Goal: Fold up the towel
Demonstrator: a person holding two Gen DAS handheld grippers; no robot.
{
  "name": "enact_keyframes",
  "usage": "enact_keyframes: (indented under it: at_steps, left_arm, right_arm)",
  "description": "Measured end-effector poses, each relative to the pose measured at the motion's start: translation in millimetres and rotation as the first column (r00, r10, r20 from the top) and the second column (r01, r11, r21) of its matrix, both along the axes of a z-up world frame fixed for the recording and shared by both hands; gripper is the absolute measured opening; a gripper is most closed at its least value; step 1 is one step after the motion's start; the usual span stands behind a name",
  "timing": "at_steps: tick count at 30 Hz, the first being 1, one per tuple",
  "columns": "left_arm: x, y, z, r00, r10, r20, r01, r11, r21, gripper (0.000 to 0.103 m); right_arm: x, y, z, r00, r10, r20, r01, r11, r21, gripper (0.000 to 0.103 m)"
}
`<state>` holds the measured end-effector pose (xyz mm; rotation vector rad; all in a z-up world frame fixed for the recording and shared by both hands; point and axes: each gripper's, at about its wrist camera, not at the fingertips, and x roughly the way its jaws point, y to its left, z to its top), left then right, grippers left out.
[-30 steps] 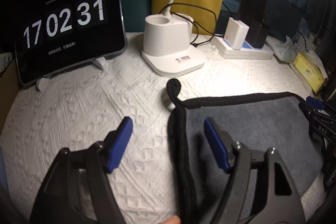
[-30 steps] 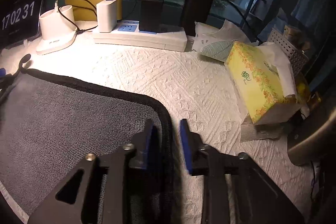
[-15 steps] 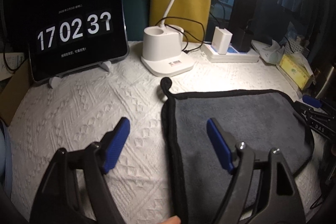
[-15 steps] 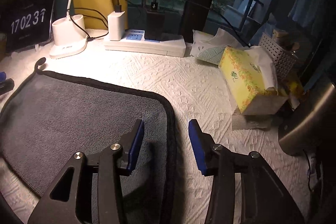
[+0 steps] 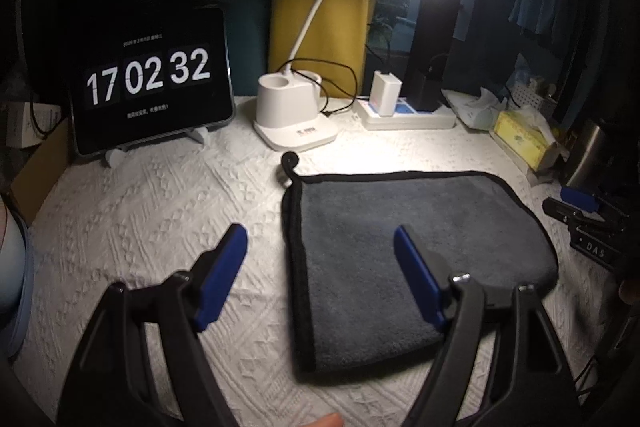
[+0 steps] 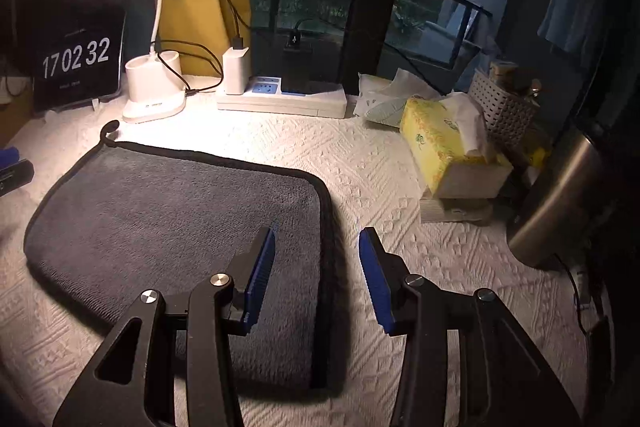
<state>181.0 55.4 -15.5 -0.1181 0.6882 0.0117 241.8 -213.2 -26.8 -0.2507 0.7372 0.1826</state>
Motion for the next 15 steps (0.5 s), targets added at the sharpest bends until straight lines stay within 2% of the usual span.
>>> enact_keyframes:
  at_steps: [11, 15]
  left_arm:
    - [-40, -21, 21, 0.998, -0.023, 0.053, 0.023, 1.0, 0.002, 0.077]
    - [-54, -26, 21, 0.998, -0.03, 0.06, 0.031, 0.999, -0.031, 0.077]
  right_arm:
    - [-50, -3, 25, 0.998, 0.037, 0.056, -0.039, 0.999, 0.023, 0.046]
    - [-66, -4, 34, 0.995, 0.055, 0.078, -0.058, 0.998, 0.032, 0.046]
